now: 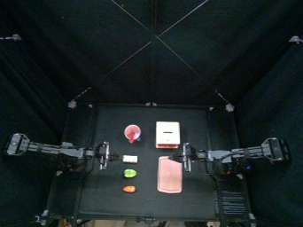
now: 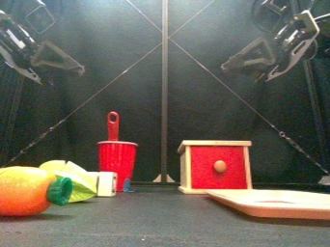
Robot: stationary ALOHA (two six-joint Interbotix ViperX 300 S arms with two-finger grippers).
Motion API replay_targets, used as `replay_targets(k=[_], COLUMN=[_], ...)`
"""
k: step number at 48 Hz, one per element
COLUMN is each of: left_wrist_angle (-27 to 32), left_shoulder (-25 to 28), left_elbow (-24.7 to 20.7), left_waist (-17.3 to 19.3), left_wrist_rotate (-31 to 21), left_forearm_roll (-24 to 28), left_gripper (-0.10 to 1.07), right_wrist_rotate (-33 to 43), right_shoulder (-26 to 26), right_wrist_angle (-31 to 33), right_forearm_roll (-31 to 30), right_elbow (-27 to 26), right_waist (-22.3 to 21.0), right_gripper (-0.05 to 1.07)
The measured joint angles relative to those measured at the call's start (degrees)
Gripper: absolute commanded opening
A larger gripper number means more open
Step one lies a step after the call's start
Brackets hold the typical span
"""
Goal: Grab sushi roll
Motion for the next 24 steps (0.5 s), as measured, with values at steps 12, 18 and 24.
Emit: replay_targets(k=[12,18,24], left_wrist_angle=[1.2,1.3,1.3], left_shoulder=[3.0,3.0,3.1], left_elbow=[0.1,0.1,0.6], left_waist=[-0.3,-0.4,-0.5], left_wrist_rotate=[0.0,-0.1,-0.1], left_forearm_roll=[-1.2,-1.3,-1.8], left_gripper=[0.33,0.49,0.69], right_wrist_rotate=[0.0,0.0,0.0], right_shoulder=[8.0,11.8,14.8], right_wrist_angle=[-0.2,-0.2,-0.2], right_forearm_roll=[0.0,-0.1,-0.1], right_elbow=[-4.7,-6.9,-8.3], right_waist=[0.0,-0.1,-0.2], right_gripper=[0.02,0.02,0.02])
